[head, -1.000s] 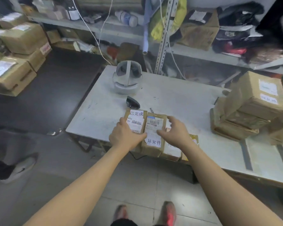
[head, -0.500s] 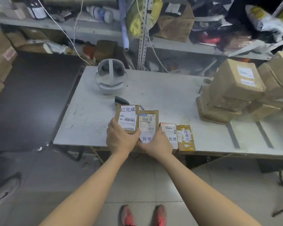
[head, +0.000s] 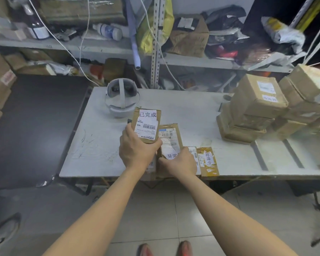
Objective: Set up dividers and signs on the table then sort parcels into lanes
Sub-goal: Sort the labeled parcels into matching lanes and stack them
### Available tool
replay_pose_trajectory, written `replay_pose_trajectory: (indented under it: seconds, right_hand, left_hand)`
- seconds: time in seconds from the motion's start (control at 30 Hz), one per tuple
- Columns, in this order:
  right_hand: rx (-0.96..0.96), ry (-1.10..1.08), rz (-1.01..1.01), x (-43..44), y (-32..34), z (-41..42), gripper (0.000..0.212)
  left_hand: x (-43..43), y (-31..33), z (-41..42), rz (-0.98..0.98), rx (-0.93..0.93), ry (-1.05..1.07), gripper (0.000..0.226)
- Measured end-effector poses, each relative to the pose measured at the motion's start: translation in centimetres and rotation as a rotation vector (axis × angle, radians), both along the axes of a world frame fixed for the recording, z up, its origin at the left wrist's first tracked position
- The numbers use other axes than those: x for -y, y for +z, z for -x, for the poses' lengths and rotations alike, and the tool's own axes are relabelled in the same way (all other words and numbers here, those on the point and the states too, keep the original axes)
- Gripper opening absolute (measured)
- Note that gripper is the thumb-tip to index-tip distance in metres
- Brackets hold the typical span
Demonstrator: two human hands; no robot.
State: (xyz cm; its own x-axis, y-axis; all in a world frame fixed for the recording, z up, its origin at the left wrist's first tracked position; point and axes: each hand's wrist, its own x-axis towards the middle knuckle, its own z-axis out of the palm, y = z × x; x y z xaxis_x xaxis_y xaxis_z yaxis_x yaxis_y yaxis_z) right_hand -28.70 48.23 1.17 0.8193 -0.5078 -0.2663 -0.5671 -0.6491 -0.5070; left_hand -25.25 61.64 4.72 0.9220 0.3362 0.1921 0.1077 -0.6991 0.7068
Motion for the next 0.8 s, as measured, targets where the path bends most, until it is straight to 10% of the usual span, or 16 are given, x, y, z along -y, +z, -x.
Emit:
replay_pose_trajectory:
  seconds: [0.8]
  right_hand:
    - [0.4, -0.131, -0.154, 32.9, 10.2, 11.7, 0.076]
  left_hand:
    - [26.8, 6.8, 7.9, 0.03, 0.16, -0.132, 0.086]
